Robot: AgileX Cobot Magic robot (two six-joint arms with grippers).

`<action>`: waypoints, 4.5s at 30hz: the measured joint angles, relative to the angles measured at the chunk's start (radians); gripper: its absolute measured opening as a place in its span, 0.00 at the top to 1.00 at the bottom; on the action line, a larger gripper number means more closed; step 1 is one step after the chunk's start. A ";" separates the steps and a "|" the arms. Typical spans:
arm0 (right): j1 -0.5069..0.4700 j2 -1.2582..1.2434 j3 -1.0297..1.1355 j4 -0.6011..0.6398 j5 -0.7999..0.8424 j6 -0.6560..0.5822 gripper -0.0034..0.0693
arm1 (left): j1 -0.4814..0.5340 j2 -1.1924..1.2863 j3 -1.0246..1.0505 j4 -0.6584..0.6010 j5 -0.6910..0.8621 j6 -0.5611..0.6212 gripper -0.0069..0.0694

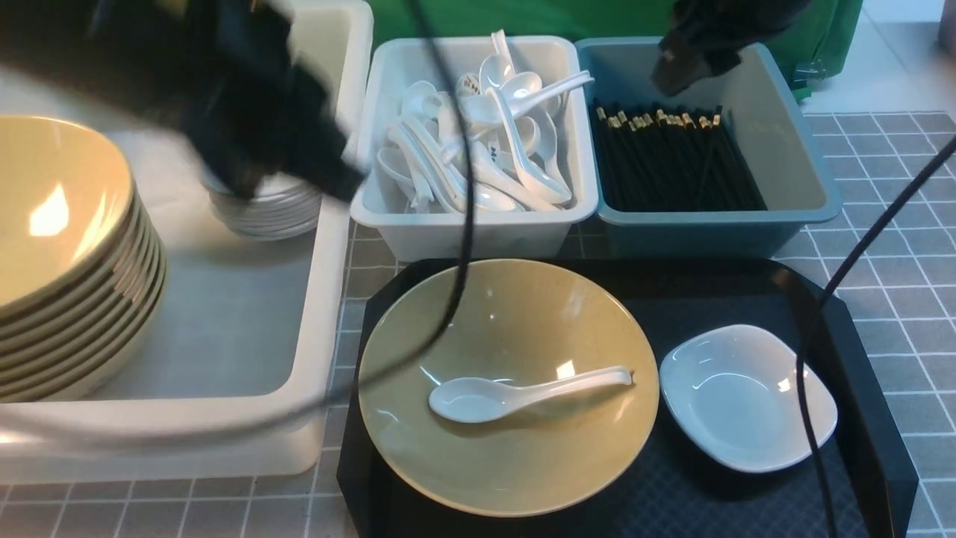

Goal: On grey table put chopsticks spoon bowls plates into blue grey white boxes.
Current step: 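Reach down and grasp the white spoon resting in the bowl with the right gripper, then place the white spoon into the bin of spoons with the right gripper, then grasp the large bowl on the tray by its rim, then place the tan bowl onto the bowl stack in the left bin with the left gripper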

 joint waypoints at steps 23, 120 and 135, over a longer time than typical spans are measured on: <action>0.300 0.071 0.422 -0.046 -0.042 -0.452 0.38 | 0.000 -0.508 0.549 -0.048 -0.163 -0.142 0.92; 0.136 -0.491 0.552 -0.133 -0.107 0.117 0.90 | -0.006 0.733 -0.396 -0.221 0.108 0.140 0.88; 0.429 -0.491 0.471 -0.047 -0.275 -0.053 0.89 | 0.568 0.115 -0.309 -0.435 0.181 0.135 0.90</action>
